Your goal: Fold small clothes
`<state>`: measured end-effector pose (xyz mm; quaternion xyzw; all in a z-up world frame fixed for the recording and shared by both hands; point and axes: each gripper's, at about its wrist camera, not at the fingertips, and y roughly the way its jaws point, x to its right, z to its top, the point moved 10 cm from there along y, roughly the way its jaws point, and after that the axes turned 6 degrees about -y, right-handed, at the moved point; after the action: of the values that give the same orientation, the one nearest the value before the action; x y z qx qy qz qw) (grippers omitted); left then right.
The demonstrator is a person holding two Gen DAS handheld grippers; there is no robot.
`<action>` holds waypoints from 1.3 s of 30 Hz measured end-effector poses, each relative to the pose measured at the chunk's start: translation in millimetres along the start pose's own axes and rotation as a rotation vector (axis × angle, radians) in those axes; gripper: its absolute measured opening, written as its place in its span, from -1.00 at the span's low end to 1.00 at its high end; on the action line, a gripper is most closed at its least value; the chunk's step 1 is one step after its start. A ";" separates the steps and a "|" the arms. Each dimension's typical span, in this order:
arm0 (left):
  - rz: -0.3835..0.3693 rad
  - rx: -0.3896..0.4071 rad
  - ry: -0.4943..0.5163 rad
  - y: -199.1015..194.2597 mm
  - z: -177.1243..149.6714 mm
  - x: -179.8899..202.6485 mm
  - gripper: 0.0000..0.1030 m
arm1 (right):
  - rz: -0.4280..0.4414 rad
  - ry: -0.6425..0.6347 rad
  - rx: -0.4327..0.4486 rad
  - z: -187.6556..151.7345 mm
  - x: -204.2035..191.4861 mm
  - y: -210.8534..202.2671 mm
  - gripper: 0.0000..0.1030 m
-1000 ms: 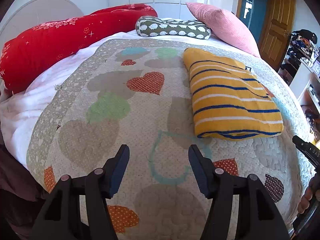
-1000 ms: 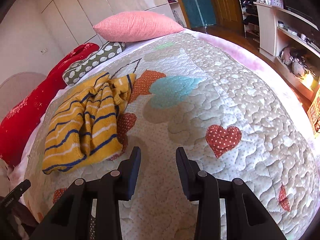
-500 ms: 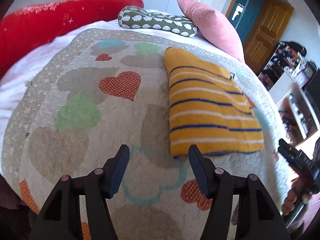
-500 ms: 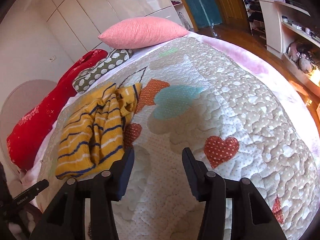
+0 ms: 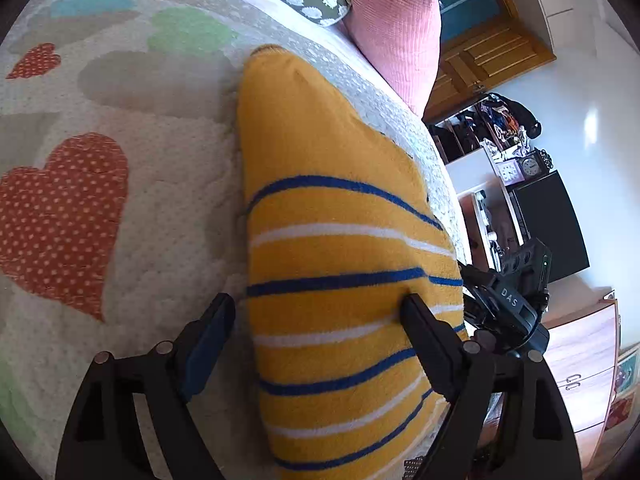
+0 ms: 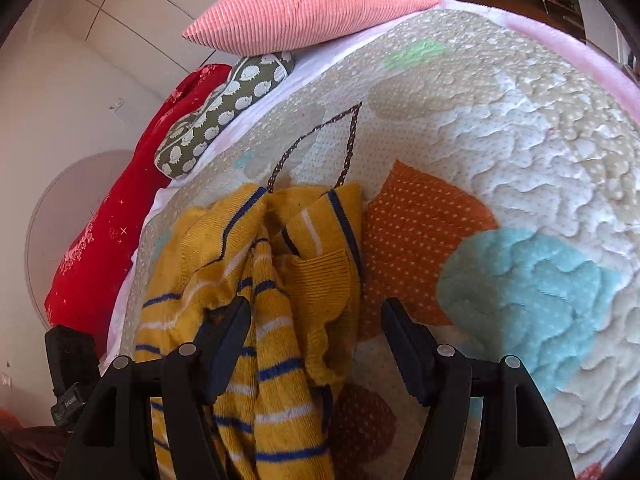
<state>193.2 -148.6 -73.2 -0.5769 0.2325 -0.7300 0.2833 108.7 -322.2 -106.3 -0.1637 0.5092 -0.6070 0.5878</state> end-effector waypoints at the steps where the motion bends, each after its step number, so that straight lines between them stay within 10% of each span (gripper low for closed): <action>1: -0.015 -0.014 -0.003 1.8 -1.0 5.7 0.27 | 0.005 -0.001 0.005 0.0 -6.4 4.1 0.14; 3: 0.009 0.002 0.003 -5.2 1.9 10.7 0.06 | 0.069 0.022 -0.034 -5.0 -26.3 11.3 -0.47; 12: 0.146 0.148 0.069 -81.9 15.3 13.2 -0.05 | 0.210 -0.122 -0.013 -10.1 -121.7 -15.2 -0.55; 17: 0.384 0.127 0.044 -72.5 -1.3 -42.3 0.03 | -0.058 -0.221 -0.080 -41.8 -94.9 21.8 -0.33; 25: 0.351 0.252 0.001 -134.8 -40.9 -51.0 0.03 | -0.050 -0.307 0.093 -33.6 -131.8 -53.6 -0.22; 33: 0.493 0.399 -0.011 -194.5 -85.4 -63.3 0.06 | 0.042 -0.345 -0.013 -71.8 -183.9 -15.6 -0.48; 39: 0.531 0.441 -0.017 -222.5 -105.8 -73.3 0.12 | -0.184 -0.356 -0.125 -82.6 -136.3 22.6 -0.75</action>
<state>70.6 65.5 -1.0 -0.4270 0.2089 -0.6586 0.5833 90.1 -162.3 -105.5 -0.3504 0.4171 -0.5868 0.5991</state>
